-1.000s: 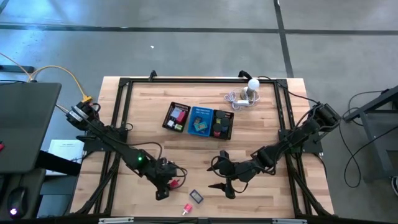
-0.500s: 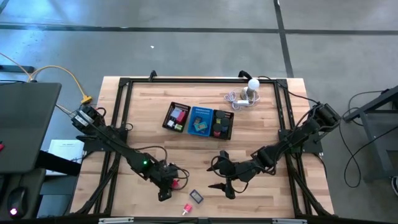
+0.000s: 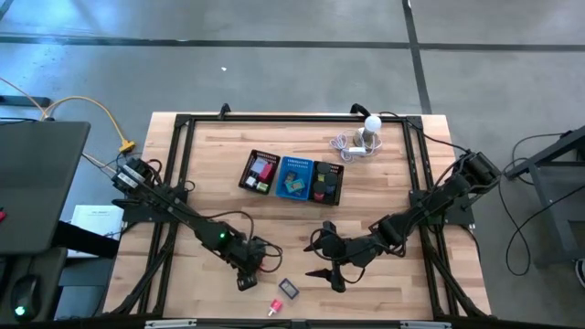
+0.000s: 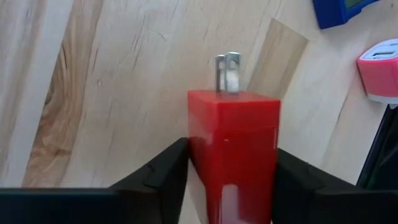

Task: Pick & Place Office items
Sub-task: Put the red charger adapter into the left black bin

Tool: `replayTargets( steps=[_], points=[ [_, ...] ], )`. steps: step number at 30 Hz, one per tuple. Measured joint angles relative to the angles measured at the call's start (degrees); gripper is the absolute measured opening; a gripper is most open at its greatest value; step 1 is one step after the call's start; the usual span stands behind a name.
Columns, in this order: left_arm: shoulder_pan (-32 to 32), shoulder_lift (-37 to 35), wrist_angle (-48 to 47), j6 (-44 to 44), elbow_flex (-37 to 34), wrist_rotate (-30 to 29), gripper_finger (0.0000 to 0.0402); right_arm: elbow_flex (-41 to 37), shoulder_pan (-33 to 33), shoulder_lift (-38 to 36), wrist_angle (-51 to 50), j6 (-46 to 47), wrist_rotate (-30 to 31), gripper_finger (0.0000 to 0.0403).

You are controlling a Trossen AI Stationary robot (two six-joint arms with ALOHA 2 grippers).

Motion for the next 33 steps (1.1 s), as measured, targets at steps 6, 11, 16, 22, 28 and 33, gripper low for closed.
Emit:
replayTargets(
  steps=[6,11,16,22,28,33],
  points=[
    [0.0,-0.03,0.04,0.02,0.0,0.0,0.0116,0.0,0.0,0.0,-0.02,-0.04,0.01,0.0301],
    [-0.12,-0.07,0.04,0.35,0.0,-0.06,0.0109,0.0,0.0,0.0,-0.02,-0.04,0.01,0.0301],
    [-0.63,-0.09,0.04,1.32,0.0,-0.31,0.011,0.0,0.0,0.0,-0.02,0.01,0.02,0.0301],
    [-0.66,-0.41,-0.11,2.62,0.0,-0.38,0.011,0.0,0.0,-0.02,-0.01,-0.04,0.02,0.0301],
    [-0.52,-3.22,-2.71,4.09,0.0,-1.84,0.011,0.0,0.0,-0.02,-0.02,-0.94,0.02,0.0301],
    [-0.2,-8.25,-3.35,4.08,0.0,-3.22,0.011,0.0,-0.01,-0.04,-0.04,-1.6,0.02,0.0301]
  ],
)
